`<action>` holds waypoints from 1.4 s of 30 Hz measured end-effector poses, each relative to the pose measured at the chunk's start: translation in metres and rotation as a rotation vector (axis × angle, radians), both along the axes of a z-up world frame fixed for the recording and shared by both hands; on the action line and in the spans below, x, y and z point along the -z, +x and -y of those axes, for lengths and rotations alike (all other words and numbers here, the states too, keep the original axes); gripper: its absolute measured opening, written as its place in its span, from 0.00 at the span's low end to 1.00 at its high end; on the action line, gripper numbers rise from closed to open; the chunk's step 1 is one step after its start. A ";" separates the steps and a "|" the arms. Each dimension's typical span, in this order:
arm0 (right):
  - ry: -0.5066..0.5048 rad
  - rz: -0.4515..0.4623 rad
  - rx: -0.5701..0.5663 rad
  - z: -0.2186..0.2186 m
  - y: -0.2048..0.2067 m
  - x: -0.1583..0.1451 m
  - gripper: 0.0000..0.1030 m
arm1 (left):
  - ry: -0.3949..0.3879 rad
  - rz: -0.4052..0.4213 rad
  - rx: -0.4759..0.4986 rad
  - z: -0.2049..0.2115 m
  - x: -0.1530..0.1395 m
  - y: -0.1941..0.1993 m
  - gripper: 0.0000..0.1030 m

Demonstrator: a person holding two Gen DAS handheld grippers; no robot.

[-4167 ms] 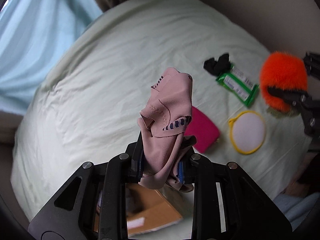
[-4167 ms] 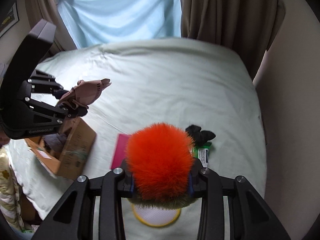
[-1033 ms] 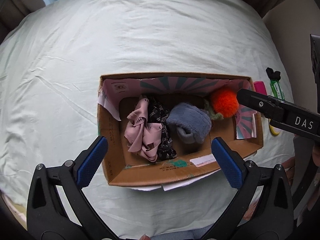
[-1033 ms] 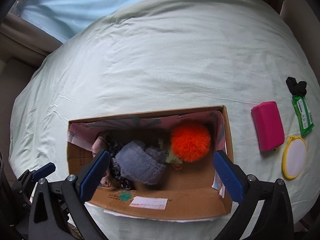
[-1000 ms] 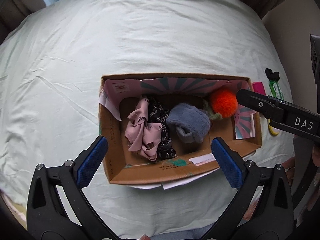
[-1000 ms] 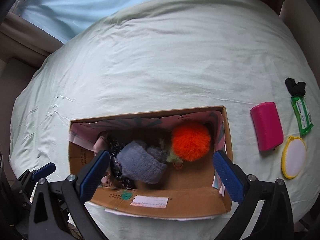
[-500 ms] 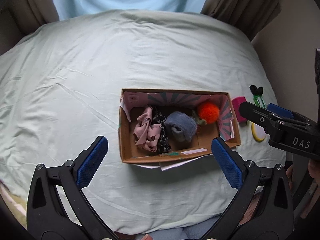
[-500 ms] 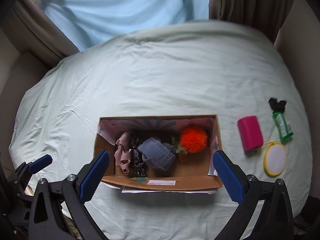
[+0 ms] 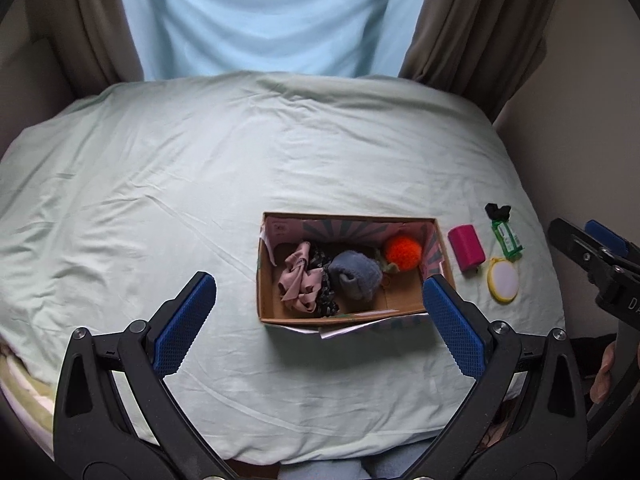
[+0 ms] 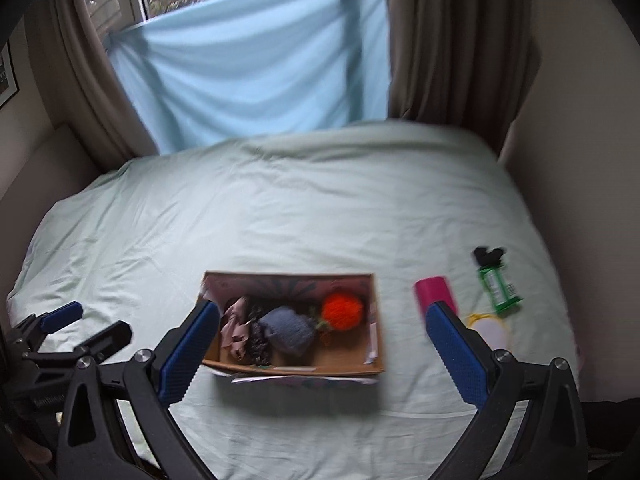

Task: Organize soft objects
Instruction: 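Withdraw both tools from the box and raise them above the bed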

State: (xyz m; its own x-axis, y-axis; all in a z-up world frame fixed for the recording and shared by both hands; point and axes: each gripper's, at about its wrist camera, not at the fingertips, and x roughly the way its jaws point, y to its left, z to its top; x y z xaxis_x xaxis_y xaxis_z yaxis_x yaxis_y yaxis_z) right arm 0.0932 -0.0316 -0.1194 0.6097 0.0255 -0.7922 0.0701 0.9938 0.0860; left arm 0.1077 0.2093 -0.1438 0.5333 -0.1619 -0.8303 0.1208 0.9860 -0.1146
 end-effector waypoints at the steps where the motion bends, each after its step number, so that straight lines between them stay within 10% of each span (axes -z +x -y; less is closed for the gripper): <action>1: -0.005 0.019 0.013 0.006 -0.006 -0.005 1.00 | -0.007 0.006 0.006 0.002 -0.004 -0.002 1.00; 22: -0.019 0.078 0.211 0.207 -0.059 0.004 1.00 | 0.005 0.034 0.097 0.193 -0.013 0.011 1.00; 42: -0.031 0.013 0.035 0.356 0.038 0.142 1.00 | 0.010 -0.154 -0.003 0.391 0.141 0.107 1.00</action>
